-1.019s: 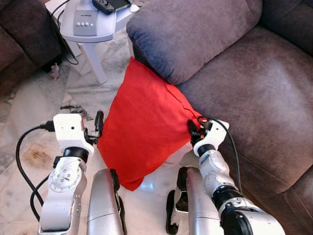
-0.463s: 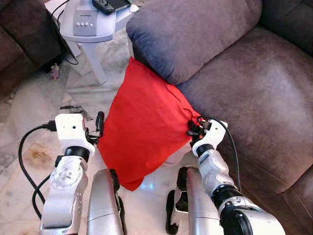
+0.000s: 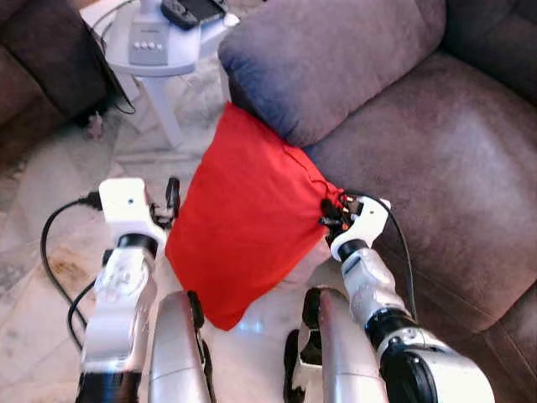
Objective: Move the pillow to the sofa from floor
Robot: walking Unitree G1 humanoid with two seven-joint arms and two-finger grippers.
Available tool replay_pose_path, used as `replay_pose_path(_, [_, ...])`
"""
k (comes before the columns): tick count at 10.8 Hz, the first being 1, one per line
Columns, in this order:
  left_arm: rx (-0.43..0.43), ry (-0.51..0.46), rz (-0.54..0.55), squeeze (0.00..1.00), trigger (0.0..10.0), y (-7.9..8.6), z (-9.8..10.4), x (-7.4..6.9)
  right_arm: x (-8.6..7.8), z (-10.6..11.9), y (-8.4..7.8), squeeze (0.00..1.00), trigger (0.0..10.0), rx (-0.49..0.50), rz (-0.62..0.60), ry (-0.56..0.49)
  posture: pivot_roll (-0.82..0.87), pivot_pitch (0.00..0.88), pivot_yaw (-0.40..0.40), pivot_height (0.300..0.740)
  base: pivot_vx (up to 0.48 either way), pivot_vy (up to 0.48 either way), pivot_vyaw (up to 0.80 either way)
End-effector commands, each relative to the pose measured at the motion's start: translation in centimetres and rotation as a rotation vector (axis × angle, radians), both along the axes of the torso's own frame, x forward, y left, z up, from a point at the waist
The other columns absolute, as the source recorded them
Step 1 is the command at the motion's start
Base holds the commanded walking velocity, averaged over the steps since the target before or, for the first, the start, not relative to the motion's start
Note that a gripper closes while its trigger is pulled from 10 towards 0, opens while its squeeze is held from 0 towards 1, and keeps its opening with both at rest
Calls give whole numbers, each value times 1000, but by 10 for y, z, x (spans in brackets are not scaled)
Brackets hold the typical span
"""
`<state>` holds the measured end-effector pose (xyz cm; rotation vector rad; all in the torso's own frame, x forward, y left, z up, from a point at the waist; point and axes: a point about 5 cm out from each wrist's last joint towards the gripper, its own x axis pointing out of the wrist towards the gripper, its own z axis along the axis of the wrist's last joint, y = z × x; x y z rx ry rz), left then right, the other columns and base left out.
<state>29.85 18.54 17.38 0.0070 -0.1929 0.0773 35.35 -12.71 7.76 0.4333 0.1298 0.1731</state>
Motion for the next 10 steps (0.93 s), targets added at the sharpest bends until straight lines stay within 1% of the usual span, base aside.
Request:
replay_pose_path(1, [-15, -7, 19, 0, 10000, 7, -2, 3, 9, 20, -1, 0, 10000, -60, 27, -88, 149, 174, -81, 584, 0, 0, 0])
replay_pose_path(2, [-17, -15, 19, 0, 10000, 8, -1, 9, 13, 29, -2, 0, 10000, -76, 43, -128, 144, 142, -77, 584, 0, 0, 0])
replay_pose_path(4, [-15, -25, 22, 0, 10000, 9, 0, 14, 14, 34, -7, 0, 10000, -94, 40, -149, 140, 110, -73, 584, 0, 0, 0])
replay_pose_path(5, [-12, -36, 24, 0, 10000, 10, 1, 18, 14, 38, -8, 0, 10000, -91, 52, -184, 138, 97, -68, 584, 0, 0, 0])
replay_pose_path(6, [-4, -52, 21, 0, 10000, 11, 5, 21, 14, 50, -5, 0, 10000, -68, 97, -265, 133, 86, -63, 584, 0, 0, 0])
replay_pose_path(7, [-4, -60, 26, 0, 10000, 12, 6, 24, 15, 59, -1, 0, 10000, -71, 124, -298, 132, 74, -62, 584, 0, 0, 0])
replay_pose_path(8, [-3, -77, 27, 0, 10000, 12, 9, 26, 17, 74, 9, 0, 10000, -52, 178, -364, 132, 67, -63, 584, 0, 0, 0])
replay_pose_path(9, [-6, -100, 27, 0, 10000, 13, 15, 29, 15, 95, 28, 0, 10000, -21, 281, -453, 133, 55, -64, 584, 0, 0, 0])
replay_pose_path(10, [-8, -113, 26, 0, 10000, 12, 17, 30, 13, 109, 40, 0, 10000, -4, 320, -505, 138, 49, -66, 584, 0, 0, 0])
